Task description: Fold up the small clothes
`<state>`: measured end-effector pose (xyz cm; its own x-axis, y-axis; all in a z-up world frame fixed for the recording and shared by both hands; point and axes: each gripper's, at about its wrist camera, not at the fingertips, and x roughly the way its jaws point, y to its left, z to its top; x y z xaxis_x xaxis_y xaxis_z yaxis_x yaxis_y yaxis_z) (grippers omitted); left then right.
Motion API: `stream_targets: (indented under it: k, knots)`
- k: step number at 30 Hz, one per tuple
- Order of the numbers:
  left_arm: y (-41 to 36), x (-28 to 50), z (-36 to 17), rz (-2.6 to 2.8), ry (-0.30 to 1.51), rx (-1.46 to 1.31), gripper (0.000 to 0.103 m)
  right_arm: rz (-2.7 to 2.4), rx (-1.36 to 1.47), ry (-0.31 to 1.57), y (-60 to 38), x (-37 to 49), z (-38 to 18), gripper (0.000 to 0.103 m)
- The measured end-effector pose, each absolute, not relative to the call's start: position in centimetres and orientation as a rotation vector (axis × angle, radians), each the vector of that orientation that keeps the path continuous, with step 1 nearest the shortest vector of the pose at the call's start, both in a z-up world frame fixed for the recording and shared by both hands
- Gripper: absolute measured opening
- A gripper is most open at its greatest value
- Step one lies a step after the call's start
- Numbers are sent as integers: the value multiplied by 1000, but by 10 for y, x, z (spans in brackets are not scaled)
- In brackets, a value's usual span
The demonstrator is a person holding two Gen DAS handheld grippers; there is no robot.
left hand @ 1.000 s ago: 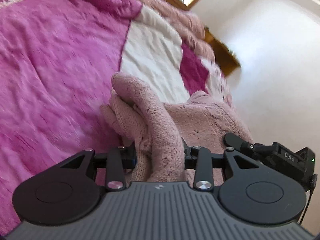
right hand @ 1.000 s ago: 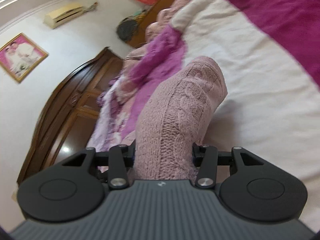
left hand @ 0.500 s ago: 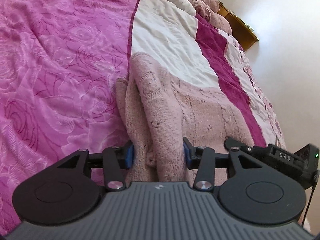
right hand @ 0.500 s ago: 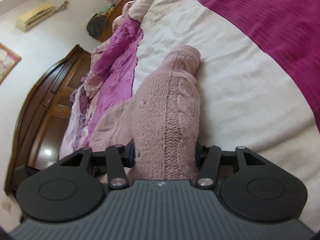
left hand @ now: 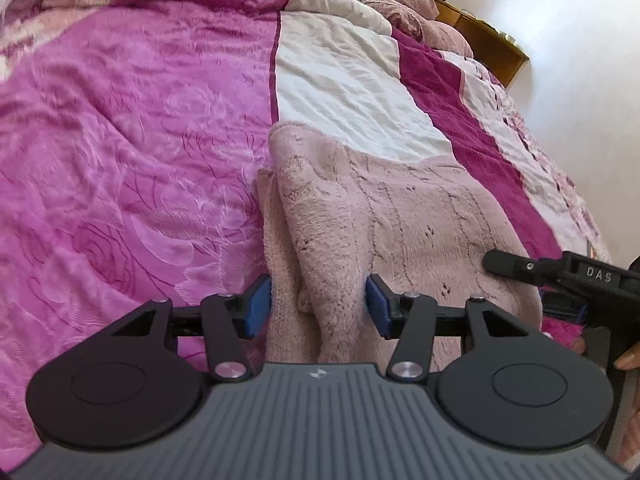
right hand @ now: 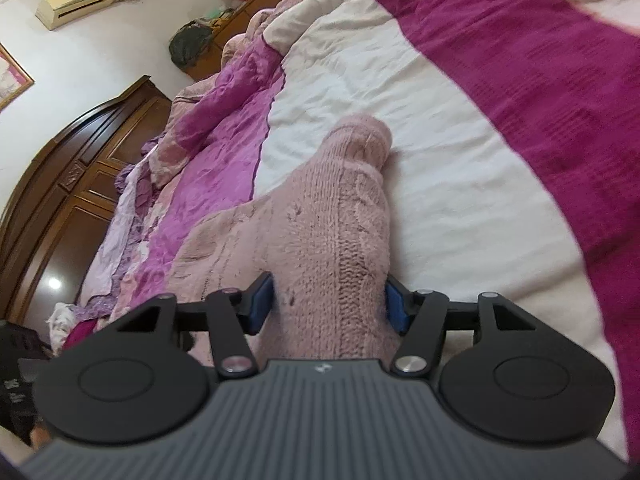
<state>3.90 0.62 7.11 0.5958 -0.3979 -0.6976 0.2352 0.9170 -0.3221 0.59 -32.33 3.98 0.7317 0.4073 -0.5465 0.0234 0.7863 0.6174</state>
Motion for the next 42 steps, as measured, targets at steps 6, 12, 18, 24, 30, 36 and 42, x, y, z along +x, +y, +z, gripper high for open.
stream_targets:
  k: [6,12,18,24,30,36,42]
  knots:
    - [4,21,86,-308,857,-157,63,181,568,691,-323,-15,55,63]
    - [-2,1,96,-256,849,-117,67,176,517,659,-319,-38,69,63]
    - [-11,-23,101,-219,836,-75,76,170,445,645,-311,-61,75,76]
    - [-22,-43,93,-162,829,-24,82,160,347,664,-298,-79,69,76]
    - [-39,-58,80,-145,836,39,82,145,232,678,-282,-95,56,75]
    - [-61,-66,63,-150,873,82,82,127,161,708,-269,-101,39,75]
    - [-73,-66,51,-135,896,123,82,109,172,719,-268,-101,31,75]
